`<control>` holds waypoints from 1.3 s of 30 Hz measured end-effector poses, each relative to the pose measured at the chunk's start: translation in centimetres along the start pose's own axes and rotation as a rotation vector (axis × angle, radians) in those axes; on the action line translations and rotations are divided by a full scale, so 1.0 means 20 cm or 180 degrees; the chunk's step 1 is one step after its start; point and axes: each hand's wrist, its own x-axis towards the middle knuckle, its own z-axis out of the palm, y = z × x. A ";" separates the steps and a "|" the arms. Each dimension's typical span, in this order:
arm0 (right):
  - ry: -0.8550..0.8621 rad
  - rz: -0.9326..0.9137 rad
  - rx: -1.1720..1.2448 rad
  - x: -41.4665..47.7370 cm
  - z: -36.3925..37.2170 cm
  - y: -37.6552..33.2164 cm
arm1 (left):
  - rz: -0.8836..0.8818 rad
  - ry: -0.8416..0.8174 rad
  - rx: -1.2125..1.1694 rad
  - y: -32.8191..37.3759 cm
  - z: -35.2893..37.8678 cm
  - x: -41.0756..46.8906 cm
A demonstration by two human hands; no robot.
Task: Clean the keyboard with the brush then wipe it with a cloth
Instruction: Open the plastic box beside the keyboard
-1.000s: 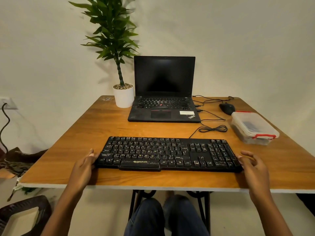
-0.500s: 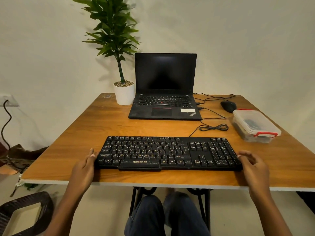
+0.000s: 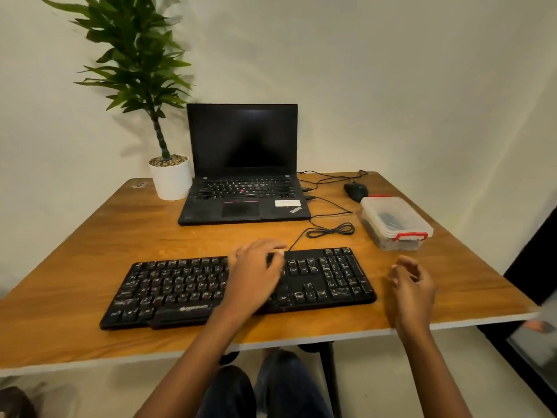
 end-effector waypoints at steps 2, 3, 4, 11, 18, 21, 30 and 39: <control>0.0301 0.0103 0.0269 0.09 -0.03 -0.02 | 0.0375 -0.0285 -0.0051 0.12 0.13 0.11; 0.0381 0.0141 0.0397 0.13 -0.04 -0.02 | 0.0538 -0.0412 -0.0024 0.18 0.20 0.17; 0.0404 0.0190 0.0517 0.18 -0.05 -0.02 | 0.0685 -0.0519 0.0004 0.24 0.26 0.22; -0.0212 0.0938 0.0698 0.41 -0.08 -0.09 | 0.1468 -0.1037 0.0595 0.50 0.72 0.53; -0.0390 0.1105 0.0367 0.50 -0.03 -0.11 | 0.1596 -0.1006 0.0727 0.50 0.93 0.56; -0.0455 0.1180 0.0448 0.51 -0.03 -0.09 | 0.1629 -0.0812 0.0665 0.50 0.94 0.56; -0.0740 0.1309 0.0741 0.51 -0.09 -0.08 | 0.1628 -0.0870 0.0594 0.51 0.91 0.55; -0.1012 0.1408 0.0378 0.39 -0.26 -0.10 | 0.2167 -0.0938 0.0902 0.49 0.82 0.48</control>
